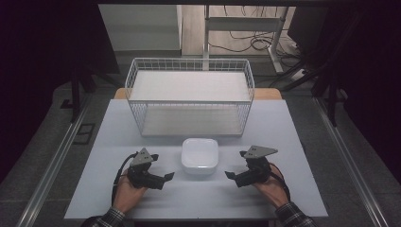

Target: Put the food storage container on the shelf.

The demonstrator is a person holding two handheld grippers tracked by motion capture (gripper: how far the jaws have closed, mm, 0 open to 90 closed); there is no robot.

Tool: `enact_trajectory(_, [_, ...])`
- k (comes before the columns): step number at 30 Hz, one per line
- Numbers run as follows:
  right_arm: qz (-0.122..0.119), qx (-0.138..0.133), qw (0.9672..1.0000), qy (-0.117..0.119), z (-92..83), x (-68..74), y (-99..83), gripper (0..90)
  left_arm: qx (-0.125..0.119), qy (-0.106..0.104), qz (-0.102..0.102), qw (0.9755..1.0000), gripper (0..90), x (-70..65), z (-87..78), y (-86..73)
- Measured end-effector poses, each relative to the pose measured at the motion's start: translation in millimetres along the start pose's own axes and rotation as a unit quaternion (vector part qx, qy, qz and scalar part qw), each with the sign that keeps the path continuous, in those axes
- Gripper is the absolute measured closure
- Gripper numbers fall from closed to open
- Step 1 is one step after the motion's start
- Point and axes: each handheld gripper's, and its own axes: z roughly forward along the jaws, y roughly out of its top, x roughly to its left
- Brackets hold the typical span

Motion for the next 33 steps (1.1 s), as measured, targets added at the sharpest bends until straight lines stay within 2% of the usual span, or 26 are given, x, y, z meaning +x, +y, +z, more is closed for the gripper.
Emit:
enact_trajectory(4, [-0.005, 0.004, 1.0000, 0.004, 1.2, -0.7, 1.0, 1.2, 0.002, -0.002, -0.006, 1.0000, 3.0, 0.4, -0.1, 2.8])
enact_trajectory(10, [0.008, -0.002, 0.9998, 0.020, 4.5, -0.4, 7.3, 0.9, -0.009, -0.028, -0.021, 0.9994, 5.6, 0.4, 2.2, 11.3])
enact_trajectory(18, [0.024, -0.005, 0.9993, 0.029, 11.4, 2.0, 18.2, 0.9, -0.009, -0.030, -0.009, 0.9995, 7.6, -4.2, 10.1, 23.6])
enact_trajectory(23, [0.034, -0.009, 0.9987, 0.037, 16.3, 3.9, 25.6, 1.2, -0.018, -0.033, -0.002, 0.9993, 7.9, -5.2, 13.5, 33.4])
enact_trajectory(27, [0.043, -0.012, 0.9983, 0.037, 22.7, 5.8, 32.8, 1.2, -0.020, -0.035, -0.002, 0.9992, 7.7, -4.0, 18.8, 40.6])
enact_trajectory(31, [0.045, -0.009, 0.9982, 0.038, 24.8, 7.4, 38.0, 1.3, -0.011, -0.031, -0.005, 0.9994, 8.2, -2.3, 22.0, 46.8])
enact_trajectory(32, [0.050, -0.007, 0.9978, 0.042, 25.6, 7.3, 40.5, 1.3, -0.010, -0.030, -0.007, 0.9995, 8.8, -1.1, 22.7, 49.0])
enact_trajectory(33, [0.061, 0.004, 0.9972, 0.043, 28.0, 6.3, 44.9, 1.4, -0.012, -0.039, -0.013, 0.9991, 9.1, 0.8, 24.0, 52.6])
